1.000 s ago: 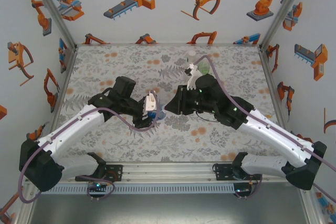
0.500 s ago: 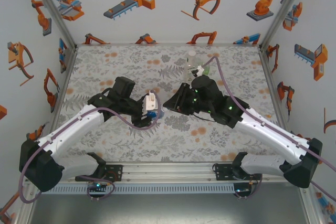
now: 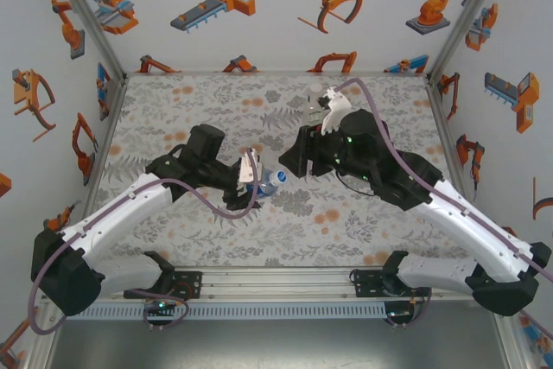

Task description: Screw on the bottle caps

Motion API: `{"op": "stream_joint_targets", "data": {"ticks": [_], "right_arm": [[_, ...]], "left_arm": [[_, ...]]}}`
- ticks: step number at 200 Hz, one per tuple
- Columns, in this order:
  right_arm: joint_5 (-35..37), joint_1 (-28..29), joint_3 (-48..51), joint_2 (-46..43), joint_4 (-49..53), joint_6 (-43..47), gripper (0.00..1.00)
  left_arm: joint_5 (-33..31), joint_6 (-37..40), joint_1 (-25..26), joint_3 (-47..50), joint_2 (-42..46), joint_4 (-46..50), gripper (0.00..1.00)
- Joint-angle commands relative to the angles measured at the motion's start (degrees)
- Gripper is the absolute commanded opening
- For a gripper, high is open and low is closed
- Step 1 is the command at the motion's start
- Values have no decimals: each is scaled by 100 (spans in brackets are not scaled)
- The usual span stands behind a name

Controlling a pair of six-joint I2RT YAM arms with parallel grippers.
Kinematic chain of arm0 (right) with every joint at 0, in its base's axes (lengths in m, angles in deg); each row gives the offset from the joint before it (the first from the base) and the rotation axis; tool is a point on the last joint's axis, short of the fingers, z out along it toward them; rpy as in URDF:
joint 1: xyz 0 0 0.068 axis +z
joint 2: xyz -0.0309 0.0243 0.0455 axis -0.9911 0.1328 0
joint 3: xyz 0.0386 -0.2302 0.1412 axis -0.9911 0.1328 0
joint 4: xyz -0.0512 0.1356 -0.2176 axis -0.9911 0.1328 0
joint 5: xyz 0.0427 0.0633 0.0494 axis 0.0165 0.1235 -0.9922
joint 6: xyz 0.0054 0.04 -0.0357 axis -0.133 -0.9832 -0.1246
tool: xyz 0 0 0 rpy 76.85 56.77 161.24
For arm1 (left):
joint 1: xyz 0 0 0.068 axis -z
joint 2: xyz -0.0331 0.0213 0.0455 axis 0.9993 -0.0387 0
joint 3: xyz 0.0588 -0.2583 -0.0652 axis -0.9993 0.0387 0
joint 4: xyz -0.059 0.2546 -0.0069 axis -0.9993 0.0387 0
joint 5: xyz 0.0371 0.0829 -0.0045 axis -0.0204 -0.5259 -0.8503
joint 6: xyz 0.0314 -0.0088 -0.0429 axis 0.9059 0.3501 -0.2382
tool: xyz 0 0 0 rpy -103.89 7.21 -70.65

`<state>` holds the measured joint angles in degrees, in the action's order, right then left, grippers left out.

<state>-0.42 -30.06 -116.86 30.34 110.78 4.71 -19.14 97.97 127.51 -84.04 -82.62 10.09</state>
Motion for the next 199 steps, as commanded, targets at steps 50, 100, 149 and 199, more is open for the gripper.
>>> {"op": "stream_joint_targets", "data": {"ticks": [50,100,149,199], "right_arm": [[-2245,7,-464,243,258,4584,58],[-3254,16,-414,227,681,6156,58],[-3343,24,-293,297,630,6191,49],[-3354,24,-186,346,574,6191,44]], "left_arm": [[591,241,4,-231,27,169,0],[749,355,5,-285,12,340,0],[914,411,6,-295,21,388,0],[932,421,4,-304,23,406,0]]}}
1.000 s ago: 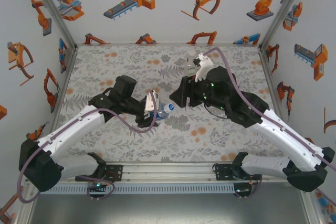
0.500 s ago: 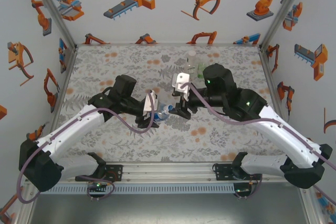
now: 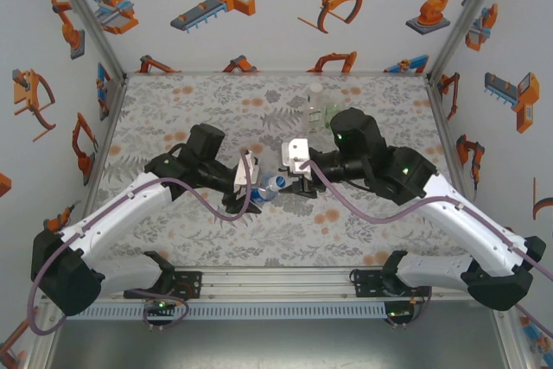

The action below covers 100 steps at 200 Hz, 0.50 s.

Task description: Screw on the bottle caps

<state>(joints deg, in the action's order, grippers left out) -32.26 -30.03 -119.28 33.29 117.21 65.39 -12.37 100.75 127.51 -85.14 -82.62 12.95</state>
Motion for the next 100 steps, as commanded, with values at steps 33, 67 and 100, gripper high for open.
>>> {"op": "stream_joint_targets", "data": {"ticks": [33,67,100], "right_arm": [[-217,22,72,97,-73,118,41],[-312,30,142,121,-157,89,36],[-123,31,306,108,-370,-404,21]], "left_arm": [[254,140,6,-194,17,124,0],[254,149,4,-195,13,129,0],[231,152,0,-195,23,138,0]]}}
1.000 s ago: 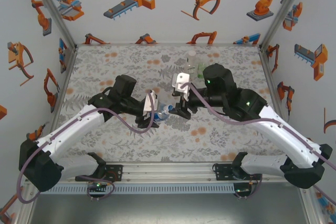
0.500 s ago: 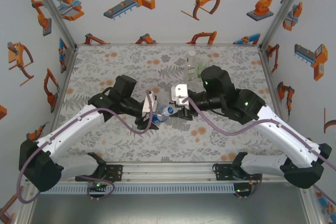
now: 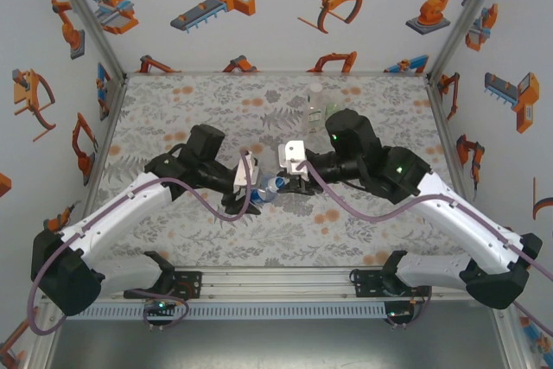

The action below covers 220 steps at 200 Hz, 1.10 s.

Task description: Screw on the bottle caps

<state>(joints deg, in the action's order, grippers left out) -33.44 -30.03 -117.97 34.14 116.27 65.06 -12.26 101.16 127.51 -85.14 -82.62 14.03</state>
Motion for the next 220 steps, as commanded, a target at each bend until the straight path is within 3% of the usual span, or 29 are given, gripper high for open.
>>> {"op": "stream_joint_targets", "data": {"ticks": [1,28,46,73,119,164,220], "right_arm": [[9,27,182,23,-291,-402,20],[861,31,576,-83,-1092,-2275,0],[1769,27,922,-180,-1542,-4007,0],[2556,26,1123,-198,-1578,-6608,0],[3055,26,1502,-110,-1327,-10368,0],[3150,31,1399,-46,-1291,-10539,0],[3215,21,976,-245,-1281,-8685,44]], "left_arm": [[219,111,0,-195,22,30,0],[120,92,3,-204,22,6,0],[1,37,3,-187,11,-60,0],[-111,-59,8,-158,-8,-186,0],[-135,-159,-2,-143,-34,-321,0],[-116,-186,-13,-132,-5,-348,0],[-111,-170,-7,-129,-1,-319,0]]}}
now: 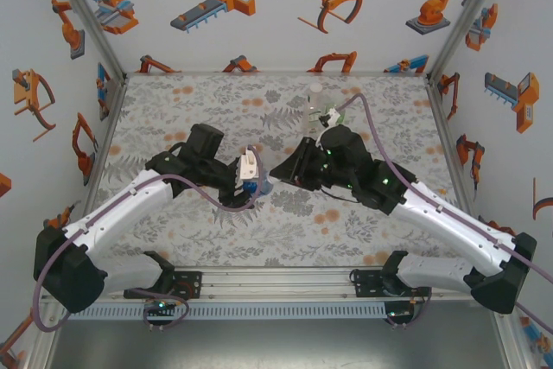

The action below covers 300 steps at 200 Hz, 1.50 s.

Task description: Screw on the bottle caps

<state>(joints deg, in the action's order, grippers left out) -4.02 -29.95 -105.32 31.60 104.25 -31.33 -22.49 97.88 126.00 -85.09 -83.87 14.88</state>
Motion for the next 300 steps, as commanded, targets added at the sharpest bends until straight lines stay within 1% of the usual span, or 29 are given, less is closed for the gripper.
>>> {"op": "stream_joint_targets", "data": {"ticks": [1,16,38,62,76,91,113,125,143,157,182,200,230,300], "right_arm": [[268,13,-289,2,-79,998,45],[142,18,-361,-119,-175,1747,51],[-247,13,-360,-324,-435,3031,53],[-158,-8,-519,-418,-203,4009,56],[-197,-39,-674,-409,-8,4585,56],[-779,-83,-805,-409,82,5512,55],[-1317,-83,-965,-386,156,6642,55],[-1860,-83,-1066,-357,325,7408,56],[-2537,-83,-1389,-176,867,8256,58],[-2977,-84,-1781,68,1531,8890,59],[-3273,-75,-2095,351,2307,9861,59],[-3243,-74,-2088,403,2422,10165,57],[-3130,-68,-2183,550,2477,10218,54],[-3121,-22,-2044,609,1982,10222,45]], "left_arm": [[913,163,143,-132,122,-406,0],[1008,223,143,-132,142,-367,0],[1125,255,147,-131,147,-345,0],[1134,303,149,-154,151,-282,0],[1135,311,150,-164,157,-242,0],[1173,324,149,-160,167,-239,0],[1269,334,144,-169,157,-231,0],[1292,350,143,-173,147,-192,0],[1299,399,148,-192,165,-130,0],[1293,421,148,-179,199,-125,0],[1302,435,148,-172,208,-117,0],[1319,447,155,-168,206,-108,0],[1319,470,155,-175,191,-73,0],[1330,474,154,-200,189,-55,0]]}}
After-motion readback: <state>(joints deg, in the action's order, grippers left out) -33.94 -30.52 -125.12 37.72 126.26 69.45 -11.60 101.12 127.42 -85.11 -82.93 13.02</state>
